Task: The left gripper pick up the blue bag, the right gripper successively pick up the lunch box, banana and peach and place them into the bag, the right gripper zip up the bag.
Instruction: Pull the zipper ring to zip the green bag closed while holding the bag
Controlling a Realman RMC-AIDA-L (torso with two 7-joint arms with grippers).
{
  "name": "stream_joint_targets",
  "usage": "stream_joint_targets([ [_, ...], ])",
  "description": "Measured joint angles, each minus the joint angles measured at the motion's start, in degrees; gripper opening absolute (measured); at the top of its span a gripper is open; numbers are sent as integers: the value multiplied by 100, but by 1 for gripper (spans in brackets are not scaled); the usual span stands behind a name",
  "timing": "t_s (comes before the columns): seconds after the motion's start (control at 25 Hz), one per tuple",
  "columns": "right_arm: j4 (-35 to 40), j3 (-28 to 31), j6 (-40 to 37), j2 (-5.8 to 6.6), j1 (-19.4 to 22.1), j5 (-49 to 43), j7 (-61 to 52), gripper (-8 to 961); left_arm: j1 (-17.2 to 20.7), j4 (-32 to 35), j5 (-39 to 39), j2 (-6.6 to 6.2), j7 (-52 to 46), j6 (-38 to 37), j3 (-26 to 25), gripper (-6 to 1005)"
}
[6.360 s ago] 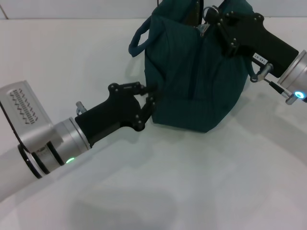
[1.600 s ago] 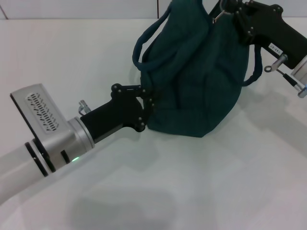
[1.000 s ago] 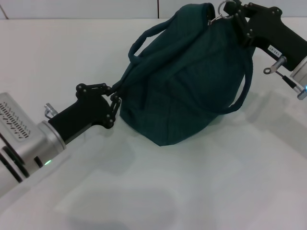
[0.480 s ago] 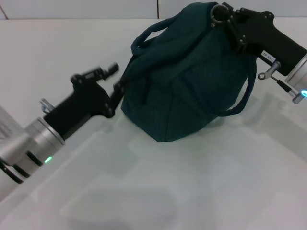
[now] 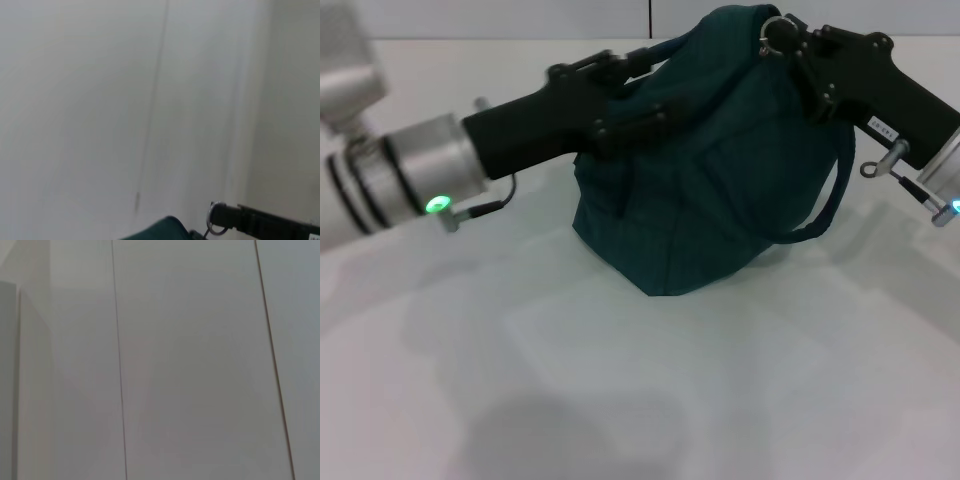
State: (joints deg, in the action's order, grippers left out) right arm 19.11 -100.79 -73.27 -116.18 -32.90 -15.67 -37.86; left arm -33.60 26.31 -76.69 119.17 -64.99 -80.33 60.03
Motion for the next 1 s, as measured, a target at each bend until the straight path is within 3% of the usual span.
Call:
stream_joint_targets([
  [0.16,23,-2,-93,0,61,0,-2,7,-510,150,-882,11,-701,489,2,564],
  [0.32,21,-3,-177,-1,131,-1,-3,7,-667,208,-1138,46,-775,546,15,754],
  [0.4,28,-2,-232,-1,178,-2,-3,7,-674,218,-1135,52,-756,551,25,764],
  [0.64,31,-2,-268,0,221,-5,-9,7,-626,212,-922,69,-394,751,40,613],
  [0.84,18,-2,-268,-1,232,-7,-18,6,-618,160,-909,79,-248,904,71,367],
  [1.0,10,-3,-270,-1,232,-9,-58,6,-621,161,-862,83,-212,1166,327,285],
])
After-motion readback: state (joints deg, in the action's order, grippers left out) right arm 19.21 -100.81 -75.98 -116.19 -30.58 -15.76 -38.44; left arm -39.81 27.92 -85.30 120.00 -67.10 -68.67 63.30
